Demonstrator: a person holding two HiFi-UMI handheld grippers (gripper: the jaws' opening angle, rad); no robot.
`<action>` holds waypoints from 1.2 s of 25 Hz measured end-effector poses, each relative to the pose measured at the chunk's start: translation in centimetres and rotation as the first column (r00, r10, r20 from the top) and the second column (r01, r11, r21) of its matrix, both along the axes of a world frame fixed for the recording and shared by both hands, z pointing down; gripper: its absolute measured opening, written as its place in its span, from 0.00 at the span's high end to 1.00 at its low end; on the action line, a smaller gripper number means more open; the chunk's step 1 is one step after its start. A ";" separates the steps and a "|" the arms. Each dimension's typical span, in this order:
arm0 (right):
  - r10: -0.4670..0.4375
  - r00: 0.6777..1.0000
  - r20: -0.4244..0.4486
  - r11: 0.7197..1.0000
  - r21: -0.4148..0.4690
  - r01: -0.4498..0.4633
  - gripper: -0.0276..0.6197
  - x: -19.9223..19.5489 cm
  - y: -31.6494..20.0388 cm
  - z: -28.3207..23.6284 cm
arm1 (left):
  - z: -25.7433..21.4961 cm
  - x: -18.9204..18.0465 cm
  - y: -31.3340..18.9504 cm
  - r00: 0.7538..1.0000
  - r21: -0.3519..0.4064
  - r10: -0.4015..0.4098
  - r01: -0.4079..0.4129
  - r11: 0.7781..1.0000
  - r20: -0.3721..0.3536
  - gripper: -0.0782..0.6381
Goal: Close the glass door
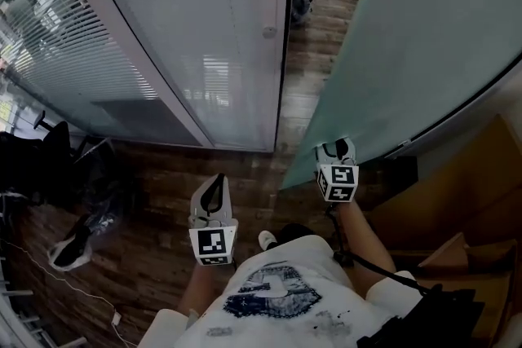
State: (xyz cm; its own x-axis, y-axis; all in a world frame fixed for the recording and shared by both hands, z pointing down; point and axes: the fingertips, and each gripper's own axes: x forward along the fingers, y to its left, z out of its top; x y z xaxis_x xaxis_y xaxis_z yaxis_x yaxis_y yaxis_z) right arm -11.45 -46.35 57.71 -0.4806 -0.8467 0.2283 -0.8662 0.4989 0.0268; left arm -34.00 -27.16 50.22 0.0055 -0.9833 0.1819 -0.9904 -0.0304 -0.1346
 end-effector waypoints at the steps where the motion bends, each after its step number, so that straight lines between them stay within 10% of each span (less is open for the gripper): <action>1: 0.007 1.000 0.000 1.000 0.004 -0.007 0.67 -0.1 -0.5 0.1 | 0.2 -0.2 0.0 1.000 0.000 -0.004 0.004 1.000 -0.001 0.89; 30: 0.169 0.986 -0.008 0.984 0.065 -0.168 0.68 -4.0 -12.1 -1.1 | 2.1 -7.6 -8.3 0.995 -0.047 -0.093 0.091 0.995 -0.037 0.89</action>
